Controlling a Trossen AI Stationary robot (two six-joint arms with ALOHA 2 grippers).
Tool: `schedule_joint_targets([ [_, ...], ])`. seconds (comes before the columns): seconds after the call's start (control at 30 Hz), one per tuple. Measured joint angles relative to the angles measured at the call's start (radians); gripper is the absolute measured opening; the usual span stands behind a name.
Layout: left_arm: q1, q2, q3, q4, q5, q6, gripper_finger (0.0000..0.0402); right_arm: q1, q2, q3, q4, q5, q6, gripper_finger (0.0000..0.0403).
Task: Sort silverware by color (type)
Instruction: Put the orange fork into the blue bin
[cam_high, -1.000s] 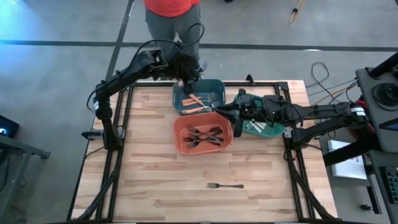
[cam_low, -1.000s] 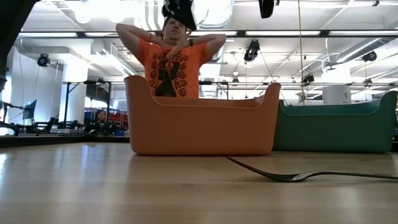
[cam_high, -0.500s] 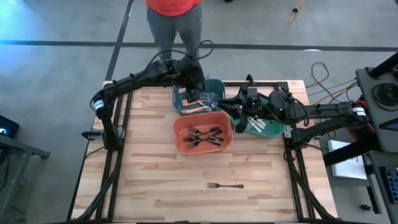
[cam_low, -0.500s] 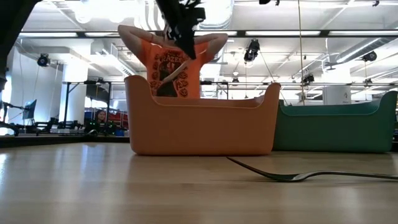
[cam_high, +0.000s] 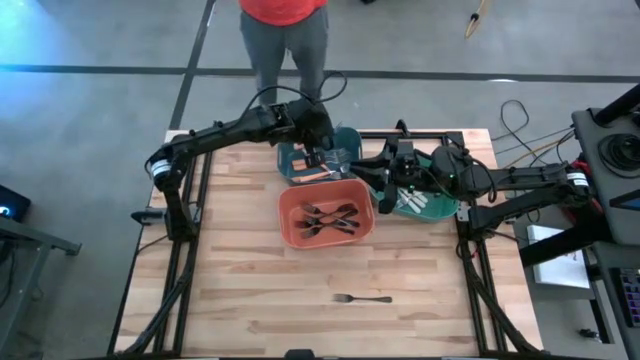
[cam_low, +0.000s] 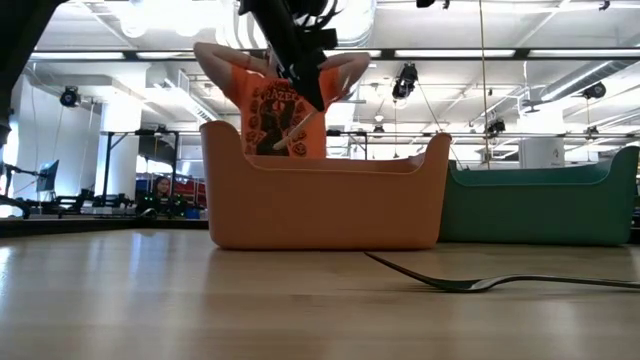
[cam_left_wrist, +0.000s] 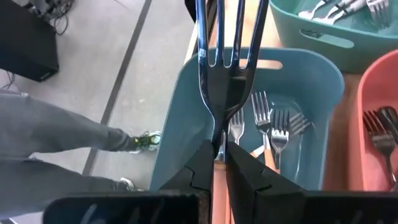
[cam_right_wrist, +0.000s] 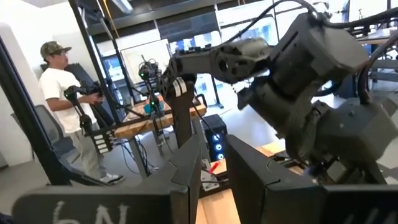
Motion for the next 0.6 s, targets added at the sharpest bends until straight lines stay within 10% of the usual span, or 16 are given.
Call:
schedule_joint_targets([
  [0.6, 0.032, 0.107, -0.081, 0.108, 0.000, 0.060, 0.0008, -0.014, 0.000, 0.000, -0.033, 0.161, 0.030, 0.0063],
])
